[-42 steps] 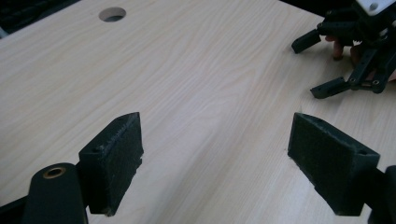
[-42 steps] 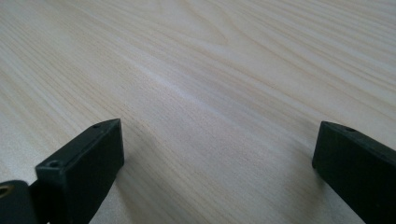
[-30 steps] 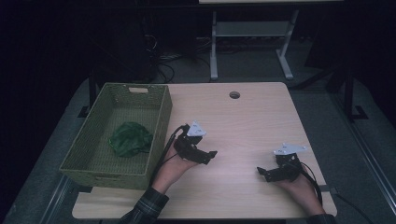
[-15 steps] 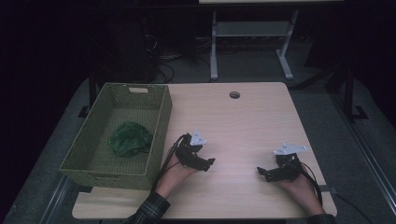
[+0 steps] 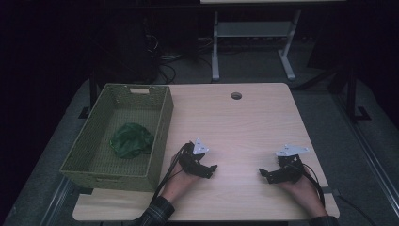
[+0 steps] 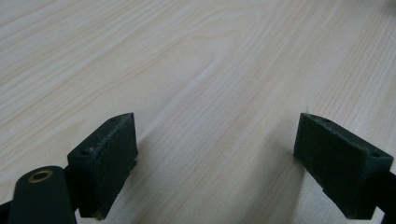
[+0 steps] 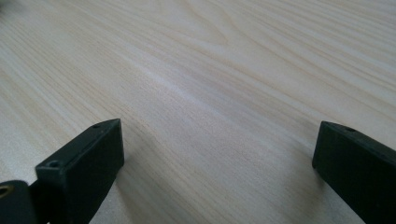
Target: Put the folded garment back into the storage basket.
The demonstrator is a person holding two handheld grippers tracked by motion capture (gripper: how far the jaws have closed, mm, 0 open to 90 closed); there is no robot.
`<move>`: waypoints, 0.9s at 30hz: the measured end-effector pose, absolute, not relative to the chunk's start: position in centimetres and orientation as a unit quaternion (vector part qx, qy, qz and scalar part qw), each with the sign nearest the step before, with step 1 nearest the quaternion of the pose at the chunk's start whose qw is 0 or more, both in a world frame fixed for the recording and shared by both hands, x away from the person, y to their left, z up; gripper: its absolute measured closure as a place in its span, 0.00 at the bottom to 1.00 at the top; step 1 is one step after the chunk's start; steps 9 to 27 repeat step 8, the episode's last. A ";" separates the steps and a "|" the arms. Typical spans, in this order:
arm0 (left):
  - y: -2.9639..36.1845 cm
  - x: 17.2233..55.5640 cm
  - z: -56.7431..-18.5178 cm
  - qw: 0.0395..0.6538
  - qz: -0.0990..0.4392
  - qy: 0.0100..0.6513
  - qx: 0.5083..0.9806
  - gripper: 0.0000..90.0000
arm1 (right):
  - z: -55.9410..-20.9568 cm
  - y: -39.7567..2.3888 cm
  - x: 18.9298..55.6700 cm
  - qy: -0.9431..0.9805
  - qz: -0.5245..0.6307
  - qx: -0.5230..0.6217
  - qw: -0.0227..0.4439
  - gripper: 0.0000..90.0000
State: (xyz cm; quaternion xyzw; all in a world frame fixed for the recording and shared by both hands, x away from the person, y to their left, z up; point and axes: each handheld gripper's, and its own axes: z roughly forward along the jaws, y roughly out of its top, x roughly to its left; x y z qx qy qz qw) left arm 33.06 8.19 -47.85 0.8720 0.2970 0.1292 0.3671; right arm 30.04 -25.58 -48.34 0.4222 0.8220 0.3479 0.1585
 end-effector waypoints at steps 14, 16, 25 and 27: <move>8.1 33.0 -47.9 0.370 0.129 0.297 0.871 0.14 | -48.3 -25.6 30.0 0.822 0.348 0.422 0.158 0.02; 8.1 33.0 -47.9 0.370 0.129 0.297 0.871 0.14 | -48.3 -25.6 30.0 0.822 0.348 0.422 0.158 0.02; 8.1 33.0 -47.9 0.370 0.129 0.297 0.871 0.14 | -48.3 -25.6 30.0 0.822 0.348 0.422 0.158 0.02; 8.1 33.0 -47.9 0.370 0.129 0.297 0.871 0.14 | -48.3 -25.6 30.0 0.822 0.348 0.422 0.158 0.02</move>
